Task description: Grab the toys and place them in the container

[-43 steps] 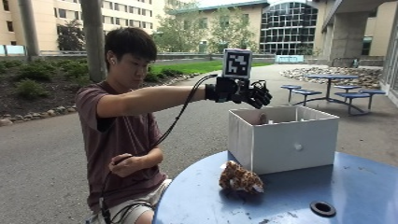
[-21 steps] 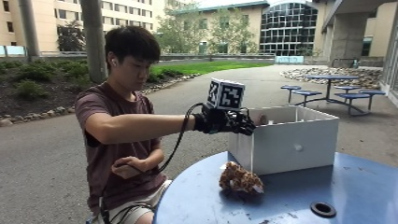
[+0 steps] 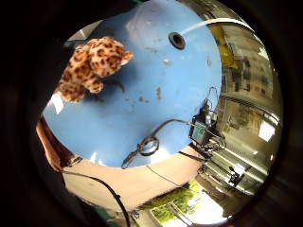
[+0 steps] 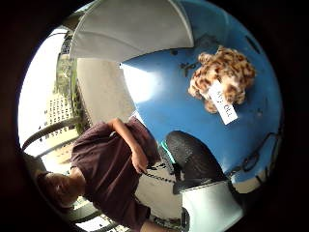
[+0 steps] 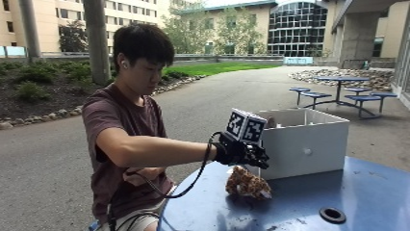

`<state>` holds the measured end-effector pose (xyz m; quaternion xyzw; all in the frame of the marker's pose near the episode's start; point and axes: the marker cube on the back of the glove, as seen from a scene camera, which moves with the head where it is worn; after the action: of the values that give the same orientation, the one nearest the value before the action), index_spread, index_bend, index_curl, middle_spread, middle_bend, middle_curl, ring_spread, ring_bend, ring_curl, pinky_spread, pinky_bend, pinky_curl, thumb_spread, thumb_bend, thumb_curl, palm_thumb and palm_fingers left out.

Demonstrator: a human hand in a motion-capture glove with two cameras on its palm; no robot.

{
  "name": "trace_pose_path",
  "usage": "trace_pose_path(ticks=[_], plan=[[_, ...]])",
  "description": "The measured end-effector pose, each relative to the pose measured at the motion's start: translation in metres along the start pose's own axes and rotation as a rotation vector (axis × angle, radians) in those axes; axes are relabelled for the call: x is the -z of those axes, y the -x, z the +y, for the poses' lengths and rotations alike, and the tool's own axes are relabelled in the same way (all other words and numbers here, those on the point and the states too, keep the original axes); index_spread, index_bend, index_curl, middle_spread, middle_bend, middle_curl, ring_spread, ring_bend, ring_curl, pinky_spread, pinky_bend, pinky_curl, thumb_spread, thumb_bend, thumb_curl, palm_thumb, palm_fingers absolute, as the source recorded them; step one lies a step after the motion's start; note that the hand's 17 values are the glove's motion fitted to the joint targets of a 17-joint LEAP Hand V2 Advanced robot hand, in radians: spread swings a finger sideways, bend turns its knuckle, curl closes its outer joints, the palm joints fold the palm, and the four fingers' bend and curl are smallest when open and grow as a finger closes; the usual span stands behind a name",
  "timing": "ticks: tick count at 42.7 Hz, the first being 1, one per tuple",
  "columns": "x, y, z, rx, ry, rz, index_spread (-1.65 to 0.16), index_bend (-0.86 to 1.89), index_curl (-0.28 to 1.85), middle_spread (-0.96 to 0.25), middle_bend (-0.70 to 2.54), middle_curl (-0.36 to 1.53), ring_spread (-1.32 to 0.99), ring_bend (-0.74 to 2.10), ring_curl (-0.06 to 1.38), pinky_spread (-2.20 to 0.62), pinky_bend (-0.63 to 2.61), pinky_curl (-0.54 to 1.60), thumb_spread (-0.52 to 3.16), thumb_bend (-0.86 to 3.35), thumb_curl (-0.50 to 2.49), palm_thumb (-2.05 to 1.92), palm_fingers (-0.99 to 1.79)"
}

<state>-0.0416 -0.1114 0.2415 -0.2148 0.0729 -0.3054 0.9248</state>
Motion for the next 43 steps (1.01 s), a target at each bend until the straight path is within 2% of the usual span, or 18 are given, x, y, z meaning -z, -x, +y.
trace_pose_path(ticks=[7, 11, 15, 16, 17, 18, 20, 23, 27, 34, 43], plan=[[-0.051, -0.012, -0.028, -0.012, 0.140, -0.062, -0.23, 0.08, 0.16, -0.06, 0.12, 0.26, -0.05, 0.20, 0.32, 0.02, 0.66, 0.34, 1.24, -0.02, 0.35, 0.18, -0.24], [-0.081, -0.013, -0.046, -0.019, 0.156, -0.080, -0.25, 0.19, 0.20, -0.04, 0.04, 0.22, -0.01, 0.14, 0.29, 0.04, 0.81, 0.37, 1.25, 0.04, 0.37, 0.28, -0.17], [-0.091, -0.011, -0.063, -0.030, 0.072, -0.100, -0.23, 0.43, 0.26, -0.01, -0.03, 0.14, 0.00, 0.23, 0.29, -0.11, 1.12, 0.43, 1.31, 0.15, 0.41, 0.48, 0.30], [-0.091, -0.011, -0.065, -0.032, 0.055, -0.093, -0.22, 0.45, 0.26, 0.00, -0.03, 0.13, 0.00, 0.23, 0.29, -0.13, 1.15, 0.41, 1.31, 0.16, 0.41, 0.50, 0.31], [-0.092, -0.011, -0.066, -0.033, 0.039, -0.083, -0.21, 0.51, 0.29, -0.01, 0.00, 0.12, -0.01, 0.32, 0.32, -0.18, 1.15, 0.42, 1.32, 0.18, 0.42, 0.54, 0.47], [-0.092, -0.010, -0.067, -0.034, 0.025, -0.073, -0.20, 0.52, 0.28, -0.01, 0.02, 0.11, -0.02, 0.35, 0.31, -0.21, 1.15, 0.41, 1.33, 0.20, 0.42, 0.57, 0.52], [-0.092, -0.008, -0.070, -0.037, -0.008, -0.065, -0.19, 0.58, 0.30, -0.03, 0.21, 0.15, -0.09, 0.46, 0.34, -0.27, 1.07, 0.39, 1.36, 0.26, 0.44, 0.67, 0.81], [-0.093, -0.003, -0.075, -0.045, -0.082, -0.089, -0.17, 0.59, 0.33, -0.04, 0.25, 0.17, -0.14, 0.50, 0.37, -0.33, 1.02, 0.38, 1.38, 0.30, 0.46, 0.73, 0.89], [-0.093, 0.003, -0.080, -0.082, -0.209, -0.164, -0.12, 0.74, 0.40, -0.07, 0.52, 0.26, -0.20, 0.61, 0.42, -0.38, 0.85, 0.36, 1.32, 0.31, 0.50, 0.80, 1.25], [-0.093, 0.016, -0.092, -0.206, -0.349, -0.258, -0.05, 0.93, 0.51, -0.08, 0.97, 0.44, -0.27, 0.76, 0.52, -0.40, 0.79, 0.37, 1.06, 0.27, 0.60, 0.84, 1.40], [-0.064, 0.006, -0.063, -0.284, -0.286, -0.364, -0.02, 1.02, 0.58, -0.06, 1.18, 0.53, -0.28, 1.06, 0.63, -0.40, 0.87, 0.42, 0.75, 0.24, 0.72, 0.86, 1.32]])
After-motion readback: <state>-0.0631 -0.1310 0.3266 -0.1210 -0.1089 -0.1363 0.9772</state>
